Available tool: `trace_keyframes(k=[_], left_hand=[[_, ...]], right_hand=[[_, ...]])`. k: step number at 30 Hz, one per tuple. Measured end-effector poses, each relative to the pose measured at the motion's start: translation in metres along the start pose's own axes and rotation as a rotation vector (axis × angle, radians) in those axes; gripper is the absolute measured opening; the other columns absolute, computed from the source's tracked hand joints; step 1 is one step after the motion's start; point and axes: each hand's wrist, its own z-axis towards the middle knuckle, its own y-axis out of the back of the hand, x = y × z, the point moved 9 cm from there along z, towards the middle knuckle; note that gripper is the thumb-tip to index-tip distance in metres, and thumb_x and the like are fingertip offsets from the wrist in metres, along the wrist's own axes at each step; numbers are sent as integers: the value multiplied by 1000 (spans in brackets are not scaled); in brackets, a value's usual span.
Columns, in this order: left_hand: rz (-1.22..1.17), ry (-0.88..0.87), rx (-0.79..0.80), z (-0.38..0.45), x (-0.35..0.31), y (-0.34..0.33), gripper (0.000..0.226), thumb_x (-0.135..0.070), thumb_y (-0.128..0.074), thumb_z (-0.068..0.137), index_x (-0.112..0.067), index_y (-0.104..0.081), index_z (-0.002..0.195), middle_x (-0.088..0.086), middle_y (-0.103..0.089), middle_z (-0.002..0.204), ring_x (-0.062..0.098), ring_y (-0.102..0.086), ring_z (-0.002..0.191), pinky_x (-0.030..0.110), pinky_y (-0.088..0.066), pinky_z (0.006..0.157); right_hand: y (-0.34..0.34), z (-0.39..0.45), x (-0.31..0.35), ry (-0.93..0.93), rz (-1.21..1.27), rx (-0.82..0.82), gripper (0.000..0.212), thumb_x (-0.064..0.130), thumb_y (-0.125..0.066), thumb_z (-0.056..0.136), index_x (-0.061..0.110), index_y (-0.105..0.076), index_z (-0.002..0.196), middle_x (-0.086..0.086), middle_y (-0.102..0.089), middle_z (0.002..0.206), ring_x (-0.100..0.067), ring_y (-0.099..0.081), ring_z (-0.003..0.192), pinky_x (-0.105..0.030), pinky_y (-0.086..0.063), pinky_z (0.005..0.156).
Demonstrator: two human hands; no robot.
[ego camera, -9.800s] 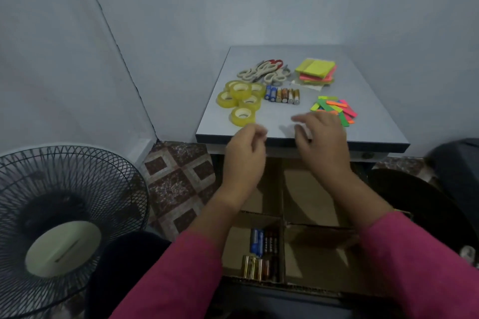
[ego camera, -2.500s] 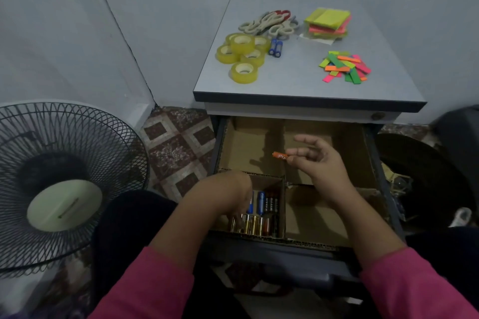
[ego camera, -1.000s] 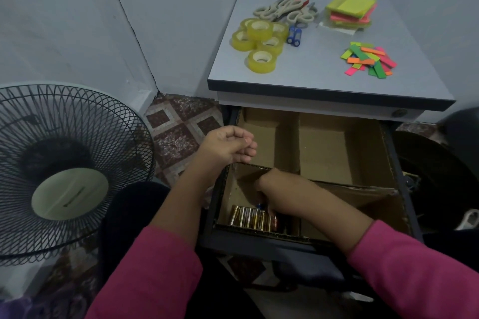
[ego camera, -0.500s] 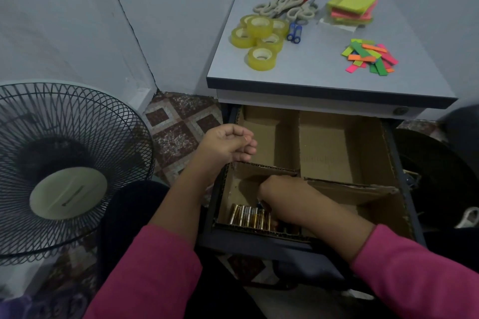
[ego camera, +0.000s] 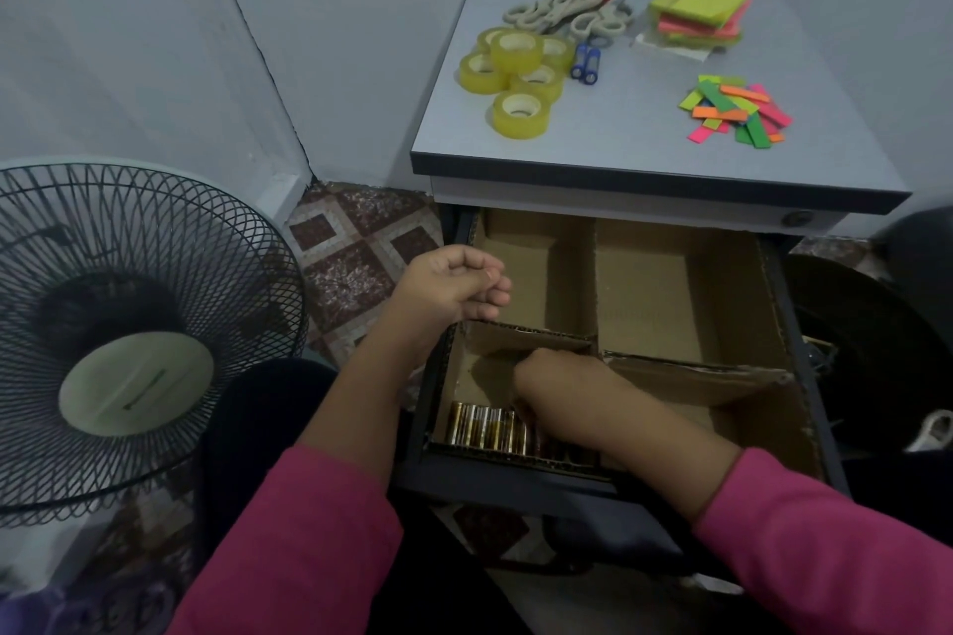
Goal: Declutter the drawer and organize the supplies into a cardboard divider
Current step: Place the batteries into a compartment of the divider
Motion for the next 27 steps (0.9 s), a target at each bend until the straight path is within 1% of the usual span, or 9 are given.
trace_keyframes(k=[4,7,9,11,15,17,20,23,27], left_hand=[[-8,2,1,0,0,0,7,0,-57,92,-3,-63,93,11,-69,82,13,-66,70,20,-53,58],[-13,2,4,1,0,-1,7,0,-57,91,-3,-63,92,11,-69,82,13,-65,69,19,-53,57],[-20,4,3,0,0,-1,8,1,-56,91,-2,-63,92,12,-68,82,13,-65,68,19,-53,57],[-26,2,3,-1,-1,-1,8,1,-56,92,-2,-63,91,12,-68,82,12,-65,68,19,-53,56],[-23,-4,3,-1,-1,-1,8,1,-56,92,-3,-63,91,11,-68,82,12,-66,68,19,-53,57],[-22,-3,4,0,0,-1,8,0,-56,92,-3,-63,91,11,-68,82,13,-66,69,19,-53,57],[-20,-4,5,1,-1,-1,8,1,-56,92,-3,-63,92,12,-68,83,12,-65,68,19,-53,57],[-20,-7,2,0,-1,0,8,1,-55,92,-2,-63,93,12,-67,83,12,-65,68,20,-53,57],[-23,-8,3,1,0,0,8,1,-55,92,-3,-63,93,13,-68,84,12,-66,69,19,-53,57]], right_hand=[[9,8,-7,-8,107,-9,17,6,-57,89,12,-68,100,-7,-66,97,-24,-64,88,-26,-44,64],[6,16,-6,-23,168,60,20,10,-58,89,16,-69,105,-6,-67,101,-23,-65,91,-29,-51,74],[4,23,-4,-13,219,39,22,9,-59,88,18,-71,105,-5,-69,99,-22,-65,87,-32,-55,79],[0,28,-1,2,253,36,23,6,-58,87,17,-72,102,-5,-70,97,-22,-66,85,-32,-54,77],[-10,30,3,20,271,123,28,2,-59,89,17,-72,108,-3,-70,103,-18,-66,89,-28,-52,78],[-8,30,2,21,267,140,26,3,-59,89,16,-72,108,-4,-70,102,-18,-66,87,-28,-51,76],[-5,36,3,24,264,127,24,6,-58,90,15,-71,107,-6,-70,100,-22,-66,88,-32,-53,79],[-4,41,13,53,283,76,24,6,-57,90,18,-69,106,-2,-67,97,-20,-64,85,-30,-51,74],[-7,38,24,115,325,102,33,-1,-56,89,18,-69,111,0,-68,109,-16,-63,97,-26,-51,82]])
